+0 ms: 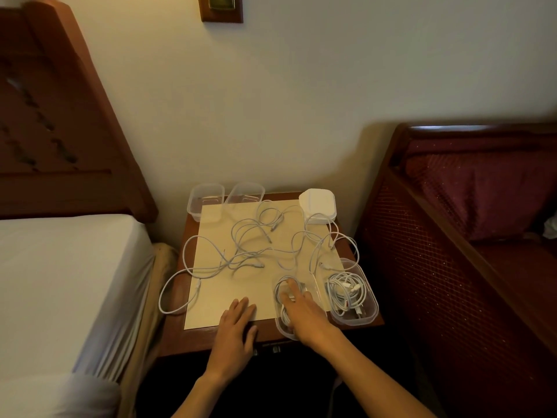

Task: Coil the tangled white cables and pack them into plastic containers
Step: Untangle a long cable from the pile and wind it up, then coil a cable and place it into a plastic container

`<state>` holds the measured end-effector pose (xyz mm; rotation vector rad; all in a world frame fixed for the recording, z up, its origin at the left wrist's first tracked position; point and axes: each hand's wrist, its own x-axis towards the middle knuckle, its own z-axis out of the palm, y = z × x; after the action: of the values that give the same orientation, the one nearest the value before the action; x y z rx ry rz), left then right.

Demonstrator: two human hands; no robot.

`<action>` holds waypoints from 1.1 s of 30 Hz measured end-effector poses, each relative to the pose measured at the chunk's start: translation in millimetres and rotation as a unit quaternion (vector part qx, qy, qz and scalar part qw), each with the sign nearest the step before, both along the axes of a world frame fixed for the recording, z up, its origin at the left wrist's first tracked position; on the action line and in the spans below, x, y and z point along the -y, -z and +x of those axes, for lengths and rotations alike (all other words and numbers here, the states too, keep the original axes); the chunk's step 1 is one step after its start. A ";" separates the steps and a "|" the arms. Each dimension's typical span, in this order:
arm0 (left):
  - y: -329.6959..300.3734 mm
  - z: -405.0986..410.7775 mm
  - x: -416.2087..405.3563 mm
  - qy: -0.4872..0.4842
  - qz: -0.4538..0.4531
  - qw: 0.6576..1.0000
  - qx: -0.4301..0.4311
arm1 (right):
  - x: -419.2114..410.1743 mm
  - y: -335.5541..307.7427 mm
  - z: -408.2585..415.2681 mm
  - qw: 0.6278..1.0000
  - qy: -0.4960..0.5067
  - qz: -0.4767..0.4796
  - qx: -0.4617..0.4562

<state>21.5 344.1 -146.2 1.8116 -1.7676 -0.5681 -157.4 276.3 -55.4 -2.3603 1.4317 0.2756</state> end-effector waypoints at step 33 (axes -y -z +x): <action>-1.5 23.3 65.8 -0.019 -0.022 0.987 0.160 | 250.0 -14.9 163.1 0.988 0.007 -0.154 0.031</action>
<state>44.8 278.3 -144.7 1.9866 -1.9282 -0.2278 5.7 26.3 -40.5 -2.5708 1.5563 -0.0276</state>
